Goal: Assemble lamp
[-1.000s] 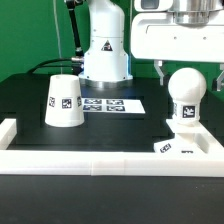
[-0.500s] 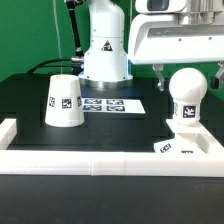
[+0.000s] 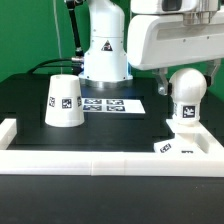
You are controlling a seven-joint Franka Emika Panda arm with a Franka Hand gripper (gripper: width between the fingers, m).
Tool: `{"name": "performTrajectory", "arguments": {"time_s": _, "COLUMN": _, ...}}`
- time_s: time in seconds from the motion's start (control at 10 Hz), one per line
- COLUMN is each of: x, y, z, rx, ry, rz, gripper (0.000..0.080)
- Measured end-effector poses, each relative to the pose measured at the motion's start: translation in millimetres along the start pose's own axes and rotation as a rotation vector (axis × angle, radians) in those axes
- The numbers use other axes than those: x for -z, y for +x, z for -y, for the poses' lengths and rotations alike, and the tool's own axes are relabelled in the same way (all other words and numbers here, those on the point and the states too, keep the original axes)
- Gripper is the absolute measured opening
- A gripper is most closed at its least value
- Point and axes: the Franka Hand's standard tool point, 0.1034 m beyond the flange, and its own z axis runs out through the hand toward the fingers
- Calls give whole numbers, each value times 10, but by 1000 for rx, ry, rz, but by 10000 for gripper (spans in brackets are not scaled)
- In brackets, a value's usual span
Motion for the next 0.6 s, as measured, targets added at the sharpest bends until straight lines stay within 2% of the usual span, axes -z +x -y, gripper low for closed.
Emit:
{"name": "performTrajectory", "arguments": {"time_s": 0.3, "x": -7, "y": -16, "z": -34, "rx": 206, "ry": -2, "rz": 3, "gripper": 699}}
{"name": "performTrajectory", "arguments": {"time_s": 0.6, "x": -27, "y": 8, "z": -56, "rx": 550, "ry": -25, "rz": 20, "gripper": 699}}
